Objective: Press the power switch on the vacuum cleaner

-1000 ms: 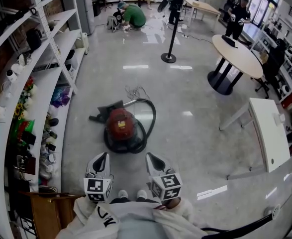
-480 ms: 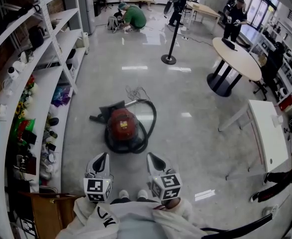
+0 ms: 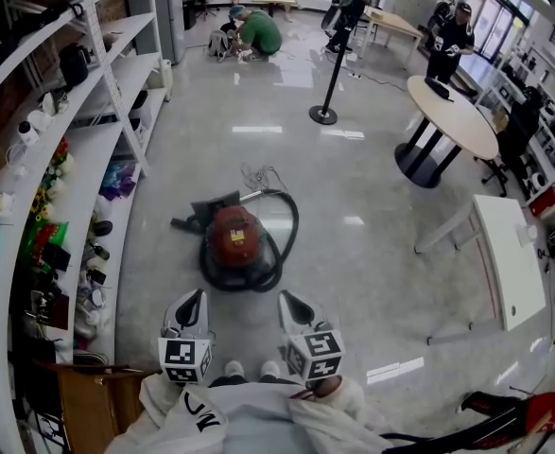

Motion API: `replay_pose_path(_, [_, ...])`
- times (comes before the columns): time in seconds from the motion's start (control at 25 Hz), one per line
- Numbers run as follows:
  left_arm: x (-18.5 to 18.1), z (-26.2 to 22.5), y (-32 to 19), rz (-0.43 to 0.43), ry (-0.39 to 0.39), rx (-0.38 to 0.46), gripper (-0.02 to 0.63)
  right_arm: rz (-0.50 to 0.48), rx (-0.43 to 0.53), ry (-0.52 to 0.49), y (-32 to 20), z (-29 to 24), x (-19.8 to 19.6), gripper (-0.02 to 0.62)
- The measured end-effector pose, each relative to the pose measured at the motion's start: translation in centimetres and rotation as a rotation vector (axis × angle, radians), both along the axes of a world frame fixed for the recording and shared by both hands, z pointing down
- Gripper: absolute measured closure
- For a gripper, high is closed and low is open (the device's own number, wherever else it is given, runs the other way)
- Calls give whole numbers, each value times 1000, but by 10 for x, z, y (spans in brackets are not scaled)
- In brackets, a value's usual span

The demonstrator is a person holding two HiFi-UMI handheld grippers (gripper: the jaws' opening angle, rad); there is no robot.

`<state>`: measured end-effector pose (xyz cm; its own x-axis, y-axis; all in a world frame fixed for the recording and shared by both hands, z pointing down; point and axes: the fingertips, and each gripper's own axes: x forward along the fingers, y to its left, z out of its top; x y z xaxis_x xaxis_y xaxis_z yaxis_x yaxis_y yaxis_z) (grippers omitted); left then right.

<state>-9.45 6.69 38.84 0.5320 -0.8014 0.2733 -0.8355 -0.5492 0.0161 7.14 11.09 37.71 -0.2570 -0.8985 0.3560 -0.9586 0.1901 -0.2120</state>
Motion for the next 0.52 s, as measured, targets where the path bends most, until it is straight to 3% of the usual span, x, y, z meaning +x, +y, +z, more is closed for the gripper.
replay_pose_path(0.52, [4,0,2,0,1,-8,606,-8,-19,2,3,2,2,595])
